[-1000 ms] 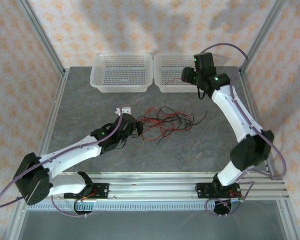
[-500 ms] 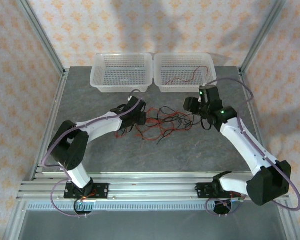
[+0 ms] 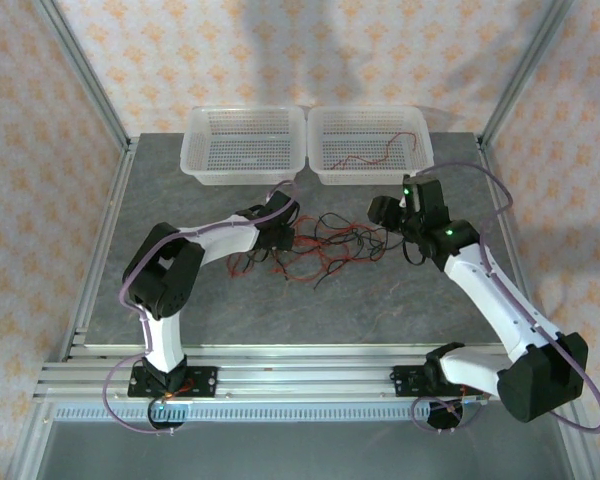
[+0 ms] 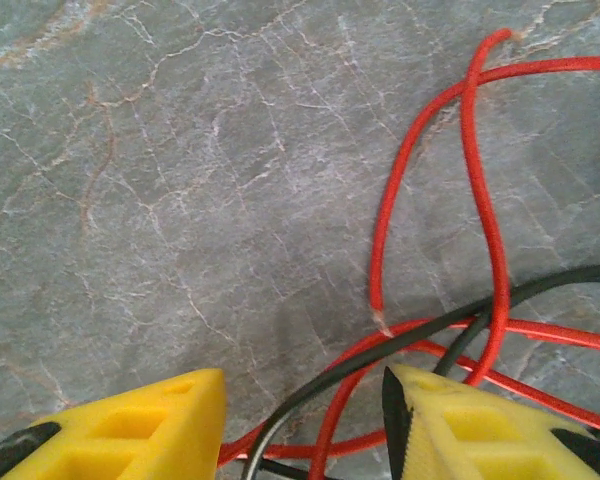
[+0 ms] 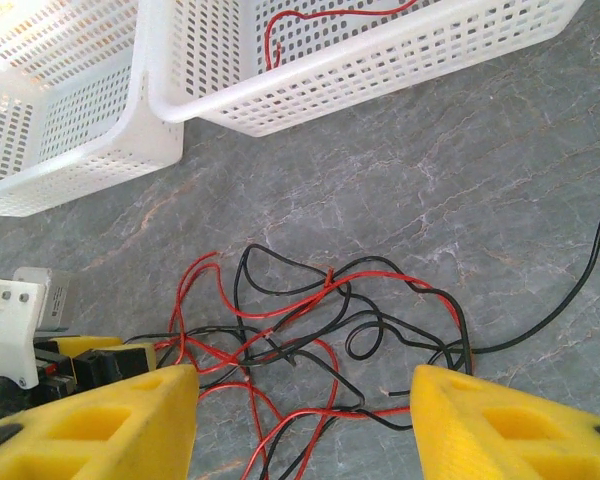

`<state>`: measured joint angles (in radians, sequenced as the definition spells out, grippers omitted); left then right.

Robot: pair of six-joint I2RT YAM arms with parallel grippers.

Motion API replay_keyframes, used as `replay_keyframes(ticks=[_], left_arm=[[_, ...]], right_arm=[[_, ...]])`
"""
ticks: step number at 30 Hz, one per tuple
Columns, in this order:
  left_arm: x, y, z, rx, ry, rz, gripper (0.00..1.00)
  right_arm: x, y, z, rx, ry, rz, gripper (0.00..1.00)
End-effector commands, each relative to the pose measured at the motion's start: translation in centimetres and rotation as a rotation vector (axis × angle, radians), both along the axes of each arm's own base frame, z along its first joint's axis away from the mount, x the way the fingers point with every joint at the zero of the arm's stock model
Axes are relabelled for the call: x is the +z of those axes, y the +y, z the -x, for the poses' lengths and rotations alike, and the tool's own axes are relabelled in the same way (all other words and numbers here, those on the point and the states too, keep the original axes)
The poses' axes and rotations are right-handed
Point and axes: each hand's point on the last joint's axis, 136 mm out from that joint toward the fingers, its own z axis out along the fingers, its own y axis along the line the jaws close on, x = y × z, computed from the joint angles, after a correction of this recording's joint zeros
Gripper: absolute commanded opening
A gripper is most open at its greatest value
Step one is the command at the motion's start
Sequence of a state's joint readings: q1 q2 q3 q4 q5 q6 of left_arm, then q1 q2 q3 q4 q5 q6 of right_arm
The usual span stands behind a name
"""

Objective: Untangle the cables

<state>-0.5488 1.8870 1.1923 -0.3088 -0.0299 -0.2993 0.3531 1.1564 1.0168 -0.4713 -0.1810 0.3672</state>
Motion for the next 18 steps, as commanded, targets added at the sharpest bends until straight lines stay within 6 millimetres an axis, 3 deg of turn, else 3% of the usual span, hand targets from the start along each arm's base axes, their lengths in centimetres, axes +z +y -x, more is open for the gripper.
replay_keyframes(ticks=[1, 9, 12, 18], left_arm=[[0.4, 1.1, -0.8, 0.010, -0.021, -0.065, 0.47], [0.9, 0.4, -1.8, -0.001, -0.054, -0.028, 0.46], [-0.5, 0.5, -1.9, -0.002, -0.025, -0.038, 0.43], [-1.4, 0.8, -2.3, 0.008, -0.026, -0.045, 0.36]], right_arm=[[0.2, 0.0, 0.1, -0.008, -0.018, -0.014, 0.58], [-0.1, 0.0, 0.2, -0.010, -0.011, -0.015, 0.57], [-0.2, 0.1, 0.2, -0.010, -0.010, -0.015, 0.57], [-0.2, 0.1, 0.3, -0.010, -0.007, -0.014, 0.57]])
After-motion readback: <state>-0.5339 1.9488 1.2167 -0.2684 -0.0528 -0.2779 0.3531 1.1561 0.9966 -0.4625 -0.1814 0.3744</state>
